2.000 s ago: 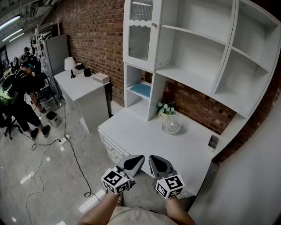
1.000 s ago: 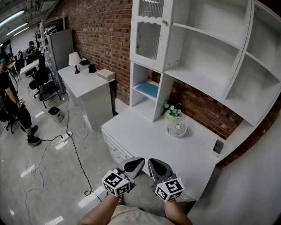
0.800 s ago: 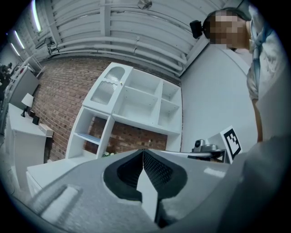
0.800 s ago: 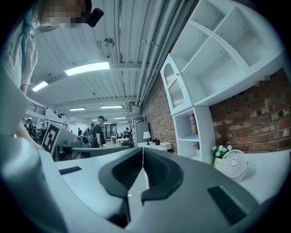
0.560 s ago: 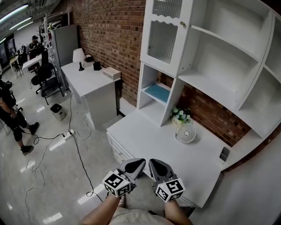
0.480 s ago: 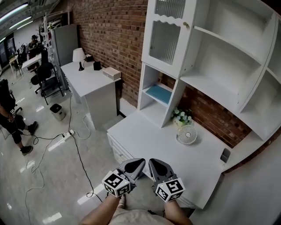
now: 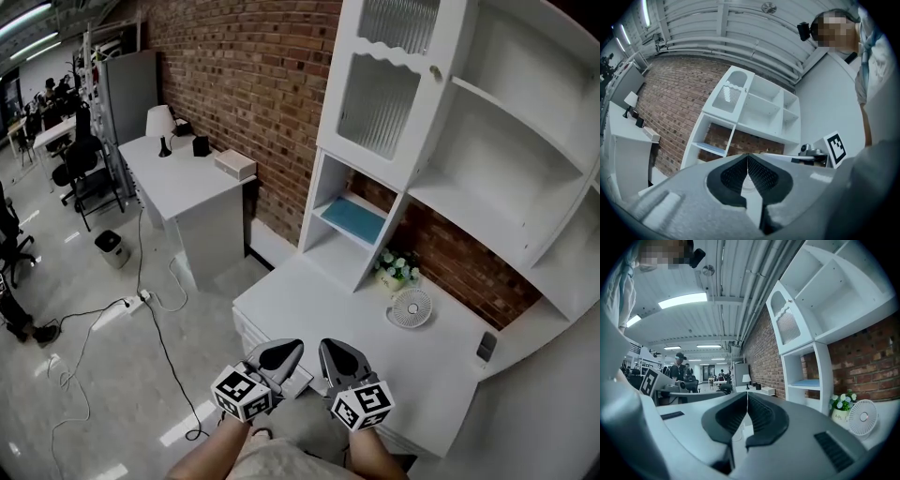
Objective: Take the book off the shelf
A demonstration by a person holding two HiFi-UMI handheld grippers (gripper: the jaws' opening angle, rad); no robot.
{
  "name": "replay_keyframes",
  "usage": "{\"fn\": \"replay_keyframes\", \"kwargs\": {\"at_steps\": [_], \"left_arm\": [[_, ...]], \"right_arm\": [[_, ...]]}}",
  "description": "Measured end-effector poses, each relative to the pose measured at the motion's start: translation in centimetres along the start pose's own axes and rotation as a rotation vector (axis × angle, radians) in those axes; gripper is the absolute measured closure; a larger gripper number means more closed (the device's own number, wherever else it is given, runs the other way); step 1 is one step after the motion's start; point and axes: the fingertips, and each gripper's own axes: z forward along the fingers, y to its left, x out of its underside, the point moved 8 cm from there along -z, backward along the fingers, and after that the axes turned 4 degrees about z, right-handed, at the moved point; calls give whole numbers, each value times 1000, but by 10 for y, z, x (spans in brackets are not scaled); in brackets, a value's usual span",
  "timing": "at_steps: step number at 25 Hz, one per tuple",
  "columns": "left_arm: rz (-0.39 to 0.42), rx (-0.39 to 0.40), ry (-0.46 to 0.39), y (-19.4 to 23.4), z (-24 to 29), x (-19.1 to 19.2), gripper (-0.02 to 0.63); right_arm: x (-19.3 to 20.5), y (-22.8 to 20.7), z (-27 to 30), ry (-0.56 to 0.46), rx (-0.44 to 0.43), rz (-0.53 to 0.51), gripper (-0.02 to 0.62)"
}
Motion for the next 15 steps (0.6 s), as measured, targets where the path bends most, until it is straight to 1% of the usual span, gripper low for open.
{"fn": "replay_keyframes", "kwargs": {"at_steps": [7, 11, 15], "left_arm": [[-35, 59, 5, 37, 10, -2, 597], [-67, 84, 11, 47, 24, 4, 597], [-77, 100, 27, 57, 43, 11, 597]], "right_arm": [[0, -3, 24, 29, 60, -9, 578], [0, -18, 32, 48, 93, -2, 579], [4, -37, 46, 58, 96, 3, 578]]}}
